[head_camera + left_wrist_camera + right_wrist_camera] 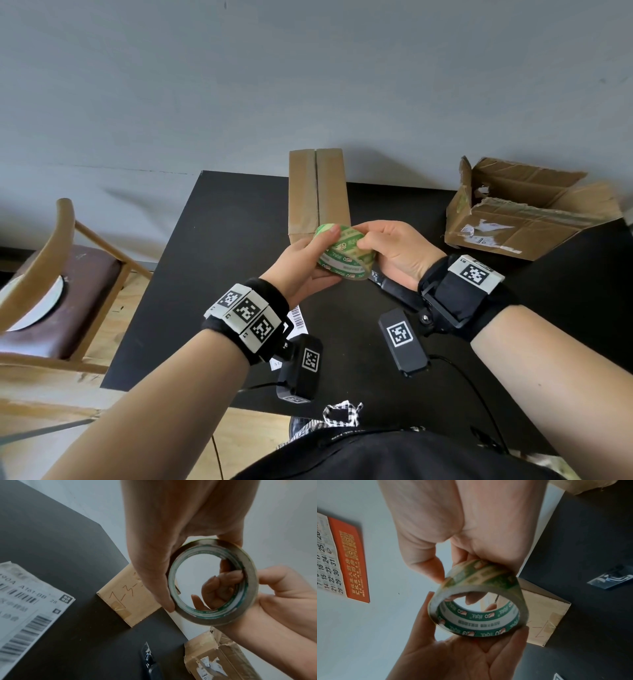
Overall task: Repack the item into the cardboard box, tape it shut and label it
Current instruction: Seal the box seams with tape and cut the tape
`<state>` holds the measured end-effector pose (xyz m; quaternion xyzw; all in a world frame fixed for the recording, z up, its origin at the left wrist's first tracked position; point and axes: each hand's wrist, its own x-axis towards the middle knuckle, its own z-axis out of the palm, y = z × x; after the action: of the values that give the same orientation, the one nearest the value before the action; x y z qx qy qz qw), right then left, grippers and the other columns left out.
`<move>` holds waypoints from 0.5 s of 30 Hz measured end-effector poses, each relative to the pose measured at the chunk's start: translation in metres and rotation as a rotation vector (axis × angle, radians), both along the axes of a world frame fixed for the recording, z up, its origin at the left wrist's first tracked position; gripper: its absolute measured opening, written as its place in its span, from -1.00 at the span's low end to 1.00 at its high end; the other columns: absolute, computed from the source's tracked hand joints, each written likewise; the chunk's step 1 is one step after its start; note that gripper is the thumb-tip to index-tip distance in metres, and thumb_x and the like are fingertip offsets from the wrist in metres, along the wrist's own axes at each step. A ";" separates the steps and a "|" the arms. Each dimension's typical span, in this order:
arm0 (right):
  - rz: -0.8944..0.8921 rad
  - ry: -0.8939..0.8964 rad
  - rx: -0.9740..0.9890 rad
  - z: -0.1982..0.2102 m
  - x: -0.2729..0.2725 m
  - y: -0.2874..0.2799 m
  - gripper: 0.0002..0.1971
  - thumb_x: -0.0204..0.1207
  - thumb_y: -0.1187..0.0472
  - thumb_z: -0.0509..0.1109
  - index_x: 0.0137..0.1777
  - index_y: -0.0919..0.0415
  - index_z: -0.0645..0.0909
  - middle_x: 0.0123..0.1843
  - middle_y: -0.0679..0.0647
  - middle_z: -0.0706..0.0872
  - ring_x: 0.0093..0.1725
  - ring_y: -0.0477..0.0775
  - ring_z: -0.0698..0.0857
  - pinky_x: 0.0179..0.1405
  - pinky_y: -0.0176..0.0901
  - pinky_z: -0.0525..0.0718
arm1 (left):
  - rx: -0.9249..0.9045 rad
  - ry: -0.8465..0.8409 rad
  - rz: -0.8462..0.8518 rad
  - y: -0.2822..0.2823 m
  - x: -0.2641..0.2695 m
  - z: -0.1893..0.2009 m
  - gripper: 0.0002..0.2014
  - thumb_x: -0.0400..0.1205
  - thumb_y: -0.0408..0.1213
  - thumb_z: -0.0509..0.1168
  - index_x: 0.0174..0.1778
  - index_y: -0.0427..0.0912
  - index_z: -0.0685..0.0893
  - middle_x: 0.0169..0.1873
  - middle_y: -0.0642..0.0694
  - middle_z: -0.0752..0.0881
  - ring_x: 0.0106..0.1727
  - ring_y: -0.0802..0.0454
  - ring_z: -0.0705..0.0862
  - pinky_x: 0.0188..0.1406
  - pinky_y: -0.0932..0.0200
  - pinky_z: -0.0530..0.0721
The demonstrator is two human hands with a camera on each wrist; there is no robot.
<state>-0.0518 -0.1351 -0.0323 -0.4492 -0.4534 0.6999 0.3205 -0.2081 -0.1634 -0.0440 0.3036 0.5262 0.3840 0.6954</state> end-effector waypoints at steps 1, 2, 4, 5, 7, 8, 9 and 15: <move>-0.007 -0.001 0.002 0.000 -0.001 0.000 -0.85 0.47 0.46 0.26 -0.03 0.42 0.63 -0.05 0.34 0.68 0.00 0.22 0.66 0.24 0.15 0.59 | 0.002 0.003 0.004 0.000 0.000 0.000 -0.69 0.62 0.01 0.27 0.14 -0.12 0.62 0.03 -0.15 0.78 0.11 -0.06 0.75 0.22 0.00 0.66; -0.020 0.008 0.003 -0.002 -0.002 0.000 -0.87 0.44 0.42 0.30 -0.05 0.42 0.63 -0.06 0.33 0.68 -0.01 0.21 0.67 0.22 0.13 0.60 | 0.012 0.015 0.002 0.000 0.001 0.000 -0.69 0.62 0.02 0.27 0.13 -0.12 0.62 0.03 -0.15 0.78 0.12 -0.06 0.75 0.23 0.00 0.66; -0.043 0.017 0.004 -0.002 -0.004 0.000 -0.94 0.49 0.44 0.31 -0.11 0.39 0.61 -0.11 0.32 0.68 -0.06 0.20 0.66 0.17 0.11 0.62 | 0.033 0.036 -0.007 0.001 0.001 0.002 -0.68 0.62 0.02 0.27 0.14 -0.12 0.61 0.06 -0.15 0.77 0.13 -0.05 0.75 0.23 0.01 0.66; -0.055 0.021 0.004 -0.001 -0.004 0.000 -0.90 0.53 0.47 0.27 -0.14 0.37 0.60 -0.13 0.30 0.67 -0.08 0.19 0.66 0.14 0.11 0.61 | 0.041 0.039 -0.011 0.001 0.001 0.002 -0.68 0.62 0.02 0.27 0.14 -0.12 0.60 0.07 -0.15 0.77 0.13 -0.04 0.75 0.21 0.03 0.67; -0.071 0.016 0.012 -0.001 -0.006 0.000 -0.85 0.54 0.48 0.23 -0.19 0.35 0.60 -0.17 0.28 0.67 -0.12 0.17 0.66 0.11 0.10 0.61 | 0.053 0.038 -0.007 0.001 0.002 0.003 -0.72 0.63 0.00 0.26 0.12 -0.10 0.59 0.05 -0.13 0.76 0.12 -0.02 0.75 0.12 0.11 0.70; -0.081 0.005 0.017 -0.001 -0.007 0.000 -0.84 0.54 0.48 0.24 -0.21 0.34 0.59 -0.18 0.28 0.67 -0.13 0.18 0.65 0.10 0.11 0.61 | 0.057 0.040 0.001 0.001 0.003 0.003 -0.74 0.63 -0.01 0.26 0.12 -0.09 0.58 0.03 -0.11 0.76 0.10 -0.01 0.75 0.07 0.15 0.72; -0.090 -0.010 0.022 -0.001 -0.009 -0.001 -0.84 0.54 0.47 0.24 -0.23 0.34 0.59 -0.19 0.28 0.66 -0.12 0.20 0.65 0.11 0.14 0.61 | 0.061 0.044 0.008 0.001 0.004 0.004 -0.74 0.63 -0.02 0.26 0.12 -0.09 0.57 0.03 -0.10 0.75 0.09 0.00 0.75 0.02 0.19 0.73; -0.074 0.004 0.000 0.001 -0.008 -0.002 -0.80 0.54 0.52 0.15 -0.16 0.39 0.60 -0.14 0.32 0.66 -0.10 0.19 0.65 0.14 0.11 0.61 | 0.044 0.036 0.005 0.002 0.003 0.002 -0.70 0.64 -0.01 0.25 0.17 -0.12 0.58 0.05 -0.13 0.76 0.10 -0.01 0.75 0.11 0.12 0.71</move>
<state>-0.0598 -0.1367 -0.0309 -0.4643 -0.4357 0.6886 0.3469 -0.2053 -0.1616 -0.0423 0.3243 0.5308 0.3919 0.6779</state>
